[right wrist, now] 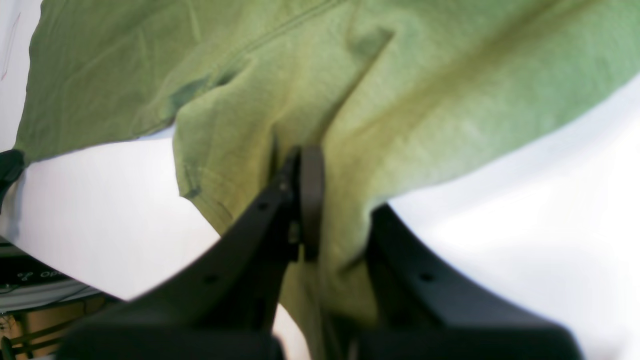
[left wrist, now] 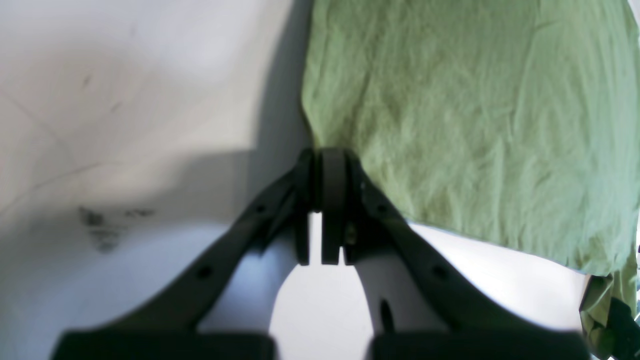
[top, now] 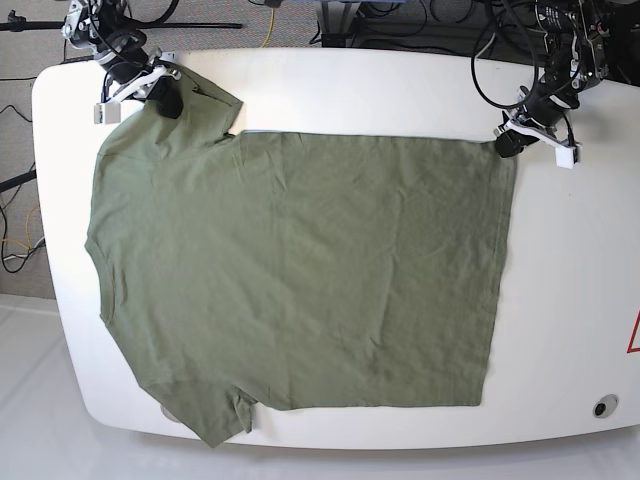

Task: Fold the T-shirt properly
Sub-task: 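Lower the left gripper and pinch the shirt's hem corner, then lift both held edges and pull them away from the shirt body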

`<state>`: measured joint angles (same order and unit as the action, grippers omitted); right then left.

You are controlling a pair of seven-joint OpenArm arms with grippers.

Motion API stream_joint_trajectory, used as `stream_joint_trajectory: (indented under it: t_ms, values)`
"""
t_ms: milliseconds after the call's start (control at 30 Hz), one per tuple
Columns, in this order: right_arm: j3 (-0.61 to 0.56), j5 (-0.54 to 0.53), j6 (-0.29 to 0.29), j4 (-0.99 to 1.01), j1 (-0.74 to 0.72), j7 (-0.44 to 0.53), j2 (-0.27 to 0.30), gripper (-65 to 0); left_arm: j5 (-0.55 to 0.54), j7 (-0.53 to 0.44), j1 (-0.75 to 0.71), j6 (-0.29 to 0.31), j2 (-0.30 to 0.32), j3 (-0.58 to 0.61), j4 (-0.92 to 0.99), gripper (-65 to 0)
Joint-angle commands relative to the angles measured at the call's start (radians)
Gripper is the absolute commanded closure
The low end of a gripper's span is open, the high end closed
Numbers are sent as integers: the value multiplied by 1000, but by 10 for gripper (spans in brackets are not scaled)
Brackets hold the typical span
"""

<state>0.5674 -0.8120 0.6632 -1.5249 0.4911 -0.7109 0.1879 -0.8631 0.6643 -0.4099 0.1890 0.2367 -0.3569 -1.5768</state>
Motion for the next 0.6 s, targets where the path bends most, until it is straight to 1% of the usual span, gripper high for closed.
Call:
stream_joint_trajectory:
  t_ms: [0,467,567]
  values:
    - [4,13,6,-16,5,-4,9,0,-3,5,-3,5,12,-3,-10,0]
    - [5,12,1,-29,10,-6,10,0,0,-7,-20,4,10,-2,3,0]
    - [7,10,16,-31,13,-8,10,0,5,-10,-30,2,12,-2,-5,0]
